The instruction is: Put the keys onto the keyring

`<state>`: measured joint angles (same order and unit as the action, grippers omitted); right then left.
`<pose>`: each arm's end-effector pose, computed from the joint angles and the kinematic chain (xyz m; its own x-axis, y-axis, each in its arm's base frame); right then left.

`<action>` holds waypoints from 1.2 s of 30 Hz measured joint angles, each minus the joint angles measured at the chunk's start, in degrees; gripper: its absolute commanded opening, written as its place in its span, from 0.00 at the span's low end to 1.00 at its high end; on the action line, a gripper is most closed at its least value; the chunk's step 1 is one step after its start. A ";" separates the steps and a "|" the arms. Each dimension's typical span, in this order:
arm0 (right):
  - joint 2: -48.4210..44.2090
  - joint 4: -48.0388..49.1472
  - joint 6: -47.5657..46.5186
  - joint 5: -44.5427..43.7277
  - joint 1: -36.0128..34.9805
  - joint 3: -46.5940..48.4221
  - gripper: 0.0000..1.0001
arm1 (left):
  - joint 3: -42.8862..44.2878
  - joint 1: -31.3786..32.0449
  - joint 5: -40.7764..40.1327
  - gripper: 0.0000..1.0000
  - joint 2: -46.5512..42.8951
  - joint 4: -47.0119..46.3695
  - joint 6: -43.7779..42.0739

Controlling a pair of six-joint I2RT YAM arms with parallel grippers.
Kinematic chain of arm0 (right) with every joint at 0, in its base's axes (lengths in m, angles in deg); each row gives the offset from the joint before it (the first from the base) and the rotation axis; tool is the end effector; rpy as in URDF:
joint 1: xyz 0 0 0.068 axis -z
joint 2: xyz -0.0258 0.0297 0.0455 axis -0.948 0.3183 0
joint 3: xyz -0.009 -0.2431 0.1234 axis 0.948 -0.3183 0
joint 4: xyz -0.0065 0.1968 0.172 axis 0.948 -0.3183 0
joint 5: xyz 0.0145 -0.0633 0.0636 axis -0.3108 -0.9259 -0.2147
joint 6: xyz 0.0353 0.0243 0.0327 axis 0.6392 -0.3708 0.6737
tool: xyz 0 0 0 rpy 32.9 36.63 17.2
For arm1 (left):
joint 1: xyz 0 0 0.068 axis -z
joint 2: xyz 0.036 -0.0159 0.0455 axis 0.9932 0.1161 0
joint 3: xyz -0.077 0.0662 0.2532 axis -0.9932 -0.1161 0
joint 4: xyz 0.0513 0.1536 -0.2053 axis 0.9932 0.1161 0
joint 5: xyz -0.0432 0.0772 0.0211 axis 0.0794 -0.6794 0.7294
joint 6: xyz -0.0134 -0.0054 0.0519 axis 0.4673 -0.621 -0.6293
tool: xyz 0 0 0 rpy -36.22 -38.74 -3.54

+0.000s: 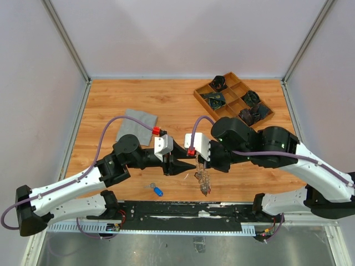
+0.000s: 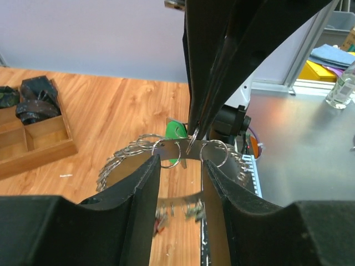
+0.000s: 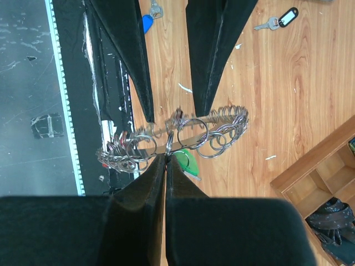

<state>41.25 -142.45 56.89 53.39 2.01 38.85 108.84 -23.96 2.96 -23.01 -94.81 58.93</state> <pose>0.0655 0.1870 0.4504 -0.0003 -0.6768 -0.7362 -0.9897 0.1055 -0.0966 0.0929 -0.1876 0.3516 -0.0101 -0.0559 -0.9984 0.9968 0.0783 -0.0145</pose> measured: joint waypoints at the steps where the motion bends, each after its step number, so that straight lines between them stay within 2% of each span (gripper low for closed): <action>1: 0.31 -0.26 0.00 -0.04 0.00 0.44 0.00 | 0.00 0.00 0.02 0.42 0.24 0.15 -0.07; 12: 3.85 -1.79 -0.98 -0.20 0.00 1.92 0.00 | 0.00 0.02 0.52 0.43 1.81 0.31 -0.61; 21: 3.96 -1.07 -1.01 -0.48 0.00 1.92 0.00 | 0.04 0.94 0.59 0.34 2.01 0.31 -0.90; 27: 3.98 -0.83 -1.01 -0.85 0.00 1.92 0.00 | 0.04 1.25 0.33 0.20 2.05 0.28 -0.92; 31: 3.98 -0.63 -0.98 -0.83 0.00 1.92 0.00 | 0.04 1.25 -0.37 0.01 2.05 0.24 -0.87; 34: 3.96 -0.39 -0.90 -0.90 0.00 1.92 0.01 | 0.04 1.25 -0.90 0.00 2.05 0.31 -1.07; 36: 3.93 -0.22 -0.74 -0.92 0.11 1.92 0.07 | 0.04 1.25 -1.40 0.01 1.95 0.31 -0.96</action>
<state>45.18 -142.67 56.15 52.47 2.12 40.77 108.89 -22.71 1.56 -21.07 -94.51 57.97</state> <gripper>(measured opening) 0.011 0.015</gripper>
